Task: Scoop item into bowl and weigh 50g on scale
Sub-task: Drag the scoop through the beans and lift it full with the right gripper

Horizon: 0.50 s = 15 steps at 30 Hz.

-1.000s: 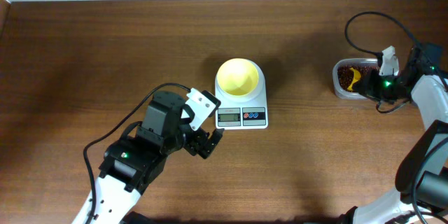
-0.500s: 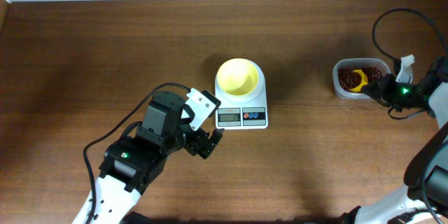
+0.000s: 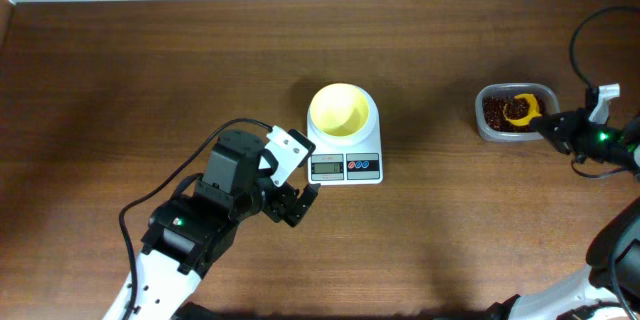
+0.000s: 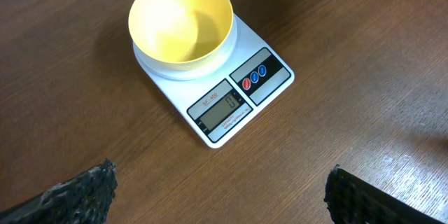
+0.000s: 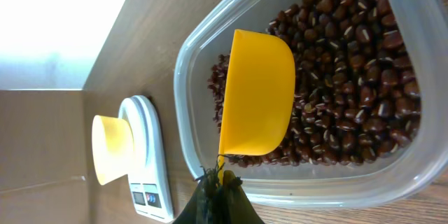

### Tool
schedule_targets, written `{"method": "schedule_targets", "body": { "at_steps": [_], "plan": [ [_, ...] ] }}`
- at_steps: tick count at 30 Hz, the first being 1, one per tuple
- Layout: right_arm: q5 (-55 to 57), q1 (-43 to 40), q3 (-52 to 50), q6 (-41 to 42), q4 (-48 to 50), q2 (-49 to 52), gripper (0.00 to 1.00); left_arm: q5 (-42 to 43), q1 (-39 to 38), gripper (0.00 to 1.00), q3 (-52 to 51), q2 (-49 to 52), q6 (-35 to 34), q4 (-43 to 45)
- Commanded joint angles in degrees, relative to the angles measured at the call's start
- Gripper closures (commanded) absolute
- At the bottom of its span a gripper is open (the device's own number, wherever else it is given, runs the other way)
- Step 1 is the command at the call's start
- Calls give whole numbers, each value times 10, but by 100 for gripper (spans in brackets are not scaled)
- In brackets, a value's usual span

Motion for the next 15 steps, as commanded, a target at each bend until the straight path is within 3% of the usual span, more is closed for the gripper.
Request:
{"method": "schedule_targets", "body": {
  "at_steps": [1, 15],
  "plan": [
    [-54, -3, -3, 0, 0, 4, 96, 8, -2, 1, -5, 1, 9, 1],
    [-120, -16, -3, 0, -1, 4, 96, 8, -2, 1, -5, 1, 9, 1]
  ]
}}
